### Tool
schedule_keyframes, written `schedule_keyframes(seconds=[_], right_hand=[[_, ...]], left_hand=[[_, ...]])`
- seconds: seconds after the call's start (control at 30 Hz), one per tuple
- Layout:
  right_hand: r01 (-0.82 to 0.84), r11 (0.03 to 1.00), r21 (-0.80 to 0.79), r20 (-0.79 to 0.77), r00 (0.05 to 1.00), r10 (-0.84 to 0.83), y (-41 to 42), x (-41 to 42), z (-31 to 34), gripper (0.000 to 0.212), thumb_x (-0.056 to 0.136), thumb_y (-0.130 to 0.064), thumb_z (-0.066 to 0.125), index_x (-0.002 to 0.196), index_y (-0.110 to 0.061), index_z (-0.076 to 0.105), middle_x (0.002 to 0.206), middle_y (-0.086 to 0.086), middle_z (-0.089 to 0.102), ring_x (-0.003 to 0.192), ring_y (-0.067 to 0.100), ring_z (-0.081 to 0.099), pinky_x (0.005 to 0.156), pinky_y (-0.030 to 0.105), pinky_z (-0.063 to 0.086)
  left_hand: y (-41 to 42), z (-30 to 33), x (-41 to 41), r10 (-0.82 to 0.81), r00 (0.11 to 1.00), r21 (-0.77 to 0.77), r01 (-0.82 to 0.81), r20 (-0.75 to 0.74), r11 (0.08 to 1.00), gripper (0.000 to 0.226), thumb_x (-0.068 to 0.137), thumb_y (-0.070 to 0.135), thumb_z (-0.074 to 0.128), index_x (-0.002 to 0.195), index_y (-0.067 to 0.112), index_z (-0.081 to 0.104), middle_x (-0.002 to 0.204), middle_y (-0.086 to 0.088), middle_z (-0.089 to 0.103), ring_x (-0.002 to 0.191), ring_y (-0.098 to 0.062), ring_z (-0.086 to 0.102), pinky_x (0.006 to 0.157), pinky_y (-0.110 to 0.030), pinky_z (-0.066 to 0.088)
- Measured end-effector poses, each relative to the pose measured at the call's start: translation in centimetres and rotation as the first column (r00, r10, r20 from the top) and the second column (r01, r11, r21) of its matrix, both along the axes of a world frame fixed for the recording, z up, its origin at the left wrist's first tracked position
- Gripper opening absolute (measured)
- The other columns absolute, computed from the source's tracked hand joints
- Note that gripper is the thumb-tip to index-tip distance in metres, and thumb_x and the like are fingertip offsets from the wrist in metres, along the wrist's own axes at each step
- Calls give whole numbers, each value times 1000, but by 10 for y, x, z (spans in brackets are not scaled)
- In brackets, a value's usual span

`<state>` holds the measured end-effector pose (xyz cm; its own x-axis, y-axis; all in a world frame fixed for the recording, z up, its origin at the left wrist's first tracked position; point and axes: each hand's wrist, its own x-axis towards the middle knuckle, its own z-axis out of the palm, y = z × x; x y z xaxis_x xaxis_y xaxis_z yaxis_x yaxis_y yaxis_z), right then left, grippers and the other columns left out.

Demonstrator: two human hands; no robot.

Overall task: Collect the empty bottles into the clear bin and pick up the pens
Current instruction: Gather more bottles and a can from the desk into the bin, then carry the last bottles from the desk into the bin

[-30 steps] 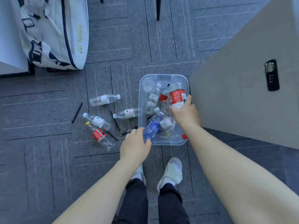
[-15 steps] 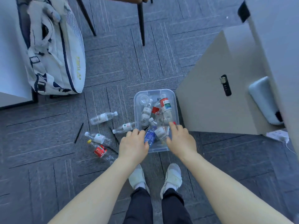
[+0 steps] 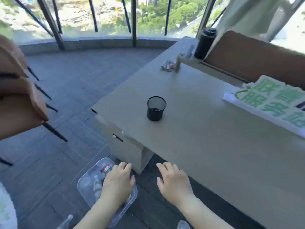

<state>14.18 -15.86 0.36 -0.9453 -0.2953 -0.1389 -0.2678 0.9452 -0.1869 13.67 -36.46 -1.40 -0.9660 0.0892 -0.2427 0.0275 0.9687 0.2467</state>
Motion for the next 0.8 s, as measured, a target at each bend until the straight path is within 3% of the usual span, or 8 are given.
schedule_keyframes(seconds=[0.07, 0.17, 0.27, 0.33, 0.4, 0.6, 0.8], right_hand=[[146, 989, -29, -18, 989, -146, 47, 7, 19, 41, 75, -38, 59, 112, -23, 64, 93, -7, 65, 71, 16, 61, 51, 27, 49], [358, 930, -85, 17, 934, -358, 125, 23, 41, 47, 93, -35, 46, 138, -21, 48, 126, -3, 57, 107, 22, 56, 79, 34, 52], [555, 821, -135, 40, 830, -556, 209, 44, 54, 51, 99, -36, 39, 148, -27, 32, 141, -7, 41, 126, 18, 41, 91, 34, 46], [639, 753, -157, 45, 766, -641, 269, 61, 59, 52, 100, -36, 40, 150, -26, 30, 143, -6, 41, 128, 17, 40, 95, 32, 44], [710, 684, -166, 62, 700, -711, 330, 78, 62, 53, 100, -36, 41, 151, -25, 29, 144, -3, 42, 128, 19, 40, 97, 31, 43], [880, 472, -55, 11, 473, -881, 493, 125, 57, 58, 94, -39, 50, 148, -23, 36, 136, 5, 52, 122, 28, 49, 93, 37, 45], [979, 202, 35, 36, 201, -979, 598, 158, 39, 68, 91, -43, 50, 151, -25, 23, 149, 10, 34, 126, 34, 40, 99, 41, 40]], left_hand=[[47, 18, -16, -116, 991, -9, 116, -73, 993, 21, 63, 24, 73, 83, 18, 67, 78, 1, 64, 63, -26, 61, 43, -32, 47], [130, 42, -30, -247, 961, -24, 246, -122, 969, 24, 59, 26, 72, 82, 21, 68, 77, 2, 63, 63, -25, 62, 43, -31, 46], [220, 66, -33, -369, 923, 4, 371, -107, 928, 32, 73, 33, 57, 101, 23, 69, 95, 2, 65, 83, -26, 64, 59, -36, 52], [286, 77, -30, -425, 900, 7, 428, -100, 904, 38, 88, 35, 46, 124, 26, 57, 122, 4, 57, 110, -23, 55, 82, -35, 48], [347, 86, -25, -481, 869, 12, 486, -116, 874, 40, 94, 36, 41, 132, 28, 48, 132, 6, 50, 119, -21, 48, 90, -33, 43], [511, 94, -5, -604, 786, 24, 612, -128, 791, 41, 92, 34, 43, 132, 27, 50, 133, 3, 51, 119, -23, 49, 90, -34, 43], [617, 90, 11, -722, 688, -1, 724, -76, 690, 41, 90, 31, 46, 131, 25, 51, 130, 0, 52, 119, -25, 49, 92, -36, 44]])
